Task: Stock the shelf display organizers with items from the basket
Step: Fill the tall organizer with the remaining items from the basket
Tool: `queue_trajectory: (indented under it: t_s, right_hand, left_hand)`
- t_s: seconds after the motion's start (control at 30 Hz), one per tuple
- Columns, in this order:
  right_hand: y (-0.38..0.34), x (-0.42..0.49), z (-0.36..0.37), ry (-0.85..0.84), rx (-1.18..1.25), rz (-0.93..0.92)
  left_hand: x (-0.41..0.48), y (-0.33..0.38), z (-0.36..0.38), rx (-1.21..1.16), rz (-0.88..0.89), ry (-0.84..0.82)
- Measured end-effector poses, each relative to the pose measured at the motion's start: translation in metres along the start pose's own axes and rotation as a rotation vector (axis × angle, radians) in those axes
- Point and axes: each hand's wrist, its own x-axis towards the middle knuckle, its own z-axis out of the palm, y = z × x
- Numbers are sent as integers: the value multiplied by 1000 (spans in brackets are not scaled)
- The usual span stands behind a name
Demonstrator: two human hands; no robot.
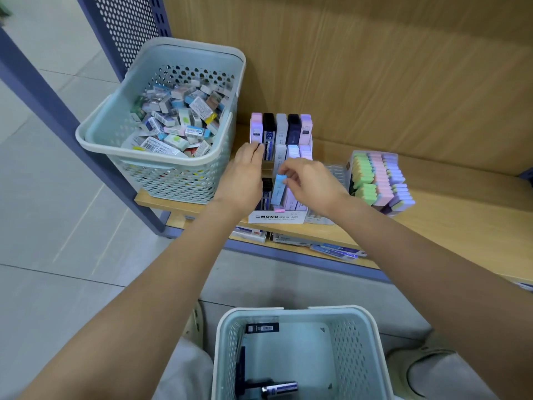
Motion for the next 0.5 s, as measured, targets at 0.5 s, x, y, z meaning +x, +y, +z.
queue_trajectory:
  t_s: [0.5]
  right_hand:
    - [-2, 0, 12, -47, -305, -91]
  left_hand:
    - [2, -2, 6, -4, 2, 19]
